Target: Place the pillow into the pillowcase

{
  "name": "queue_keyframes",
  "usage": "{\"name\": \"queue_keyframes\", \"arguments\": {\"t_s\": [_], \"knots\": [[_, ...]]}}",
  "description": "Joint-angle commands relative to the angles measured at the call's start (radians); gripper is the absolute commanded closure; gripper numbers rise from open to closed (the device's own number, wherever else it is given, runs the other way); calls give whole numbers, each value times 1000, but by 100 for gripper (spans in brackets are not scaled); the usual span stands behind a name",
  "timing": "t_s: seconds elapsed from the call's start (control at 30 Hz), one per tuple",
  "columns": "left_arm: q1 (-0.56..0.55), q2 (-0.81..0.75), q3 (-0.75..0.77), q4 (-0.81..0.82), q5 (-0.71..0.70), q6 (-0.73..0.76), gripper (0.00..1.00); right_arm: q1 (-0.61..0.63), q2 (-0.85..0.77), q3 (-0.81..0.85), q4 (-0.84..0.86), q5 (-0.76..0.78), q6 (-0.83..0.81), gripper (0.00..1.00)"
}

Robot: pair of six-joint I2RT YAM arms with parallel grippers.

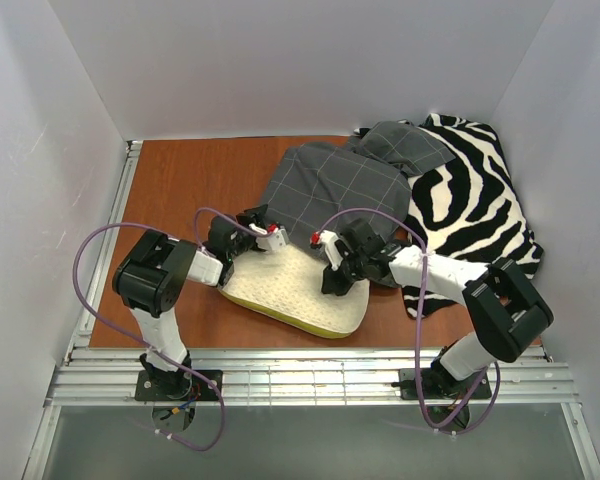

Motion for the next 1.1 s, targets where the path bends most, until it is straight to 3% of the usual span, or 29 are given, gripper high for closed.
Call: {"name": "queue_keyframes", "arguments": {"t_s": [0.0, 0.1, 0.17, 0.2, 0.23, 0.27, 0.3, 0.33, 0.37, 0.43, 0.57, 0.83, 0.93, 1.07], "knots": [[43, 4, 41, -65, -99, 26, 46, 0, -23, -51, -69, 81, -25, 92], [61, -36, 116, -284, -112, -63, 81, 3, -52, -51, -54, 130, -60, 82], [79, -71, 192, -539, -35, -108, 100, 13, -94, -35, -29, 188, -111, 66], [84, -109, 218, -605, -3, -184, 100, 30, -110, -26, -19, 213, -129, 49], [90, -126, 250, -786, 38, -209, 100, 46, -155, -17, 20, 237, -148, 42], [92, -137, 313, -859, 74, -247, 100, 66, -178, -9, 44, 283, -183, 34], [90, -148, 344, -928, 132, -328, 100, 117, -199, 11, 70, 302, -202, 19], [90, -164, 369, -1060, 157, -374, 100, 154, -231, 17, 116, 355, -244, 10], [90, -174, 395, -1088, 171, -425, 100, 196, -239, 23, 138, 377, -263, 4], [89, -187, 418, -1179, 214, -537, 100, 315, -224, 51, 158, 401, -286, 1], [90, -177, 458, -1283, 257, -707, 100, 515, -108, 60, 277, 634, -362, 1], [92, -165, 530, -1424, 320, -898, 100, 549, 185, 187, 385, 782, -400, 1], [92, -168, 535, -1463, 307, -968, 100, 553, 157, 167, 383, 735, -407, 1], [101, -171, 519, -1478, 321, -1026, 100, 686, -9, 172, 367, 645, -470, 1]]}}
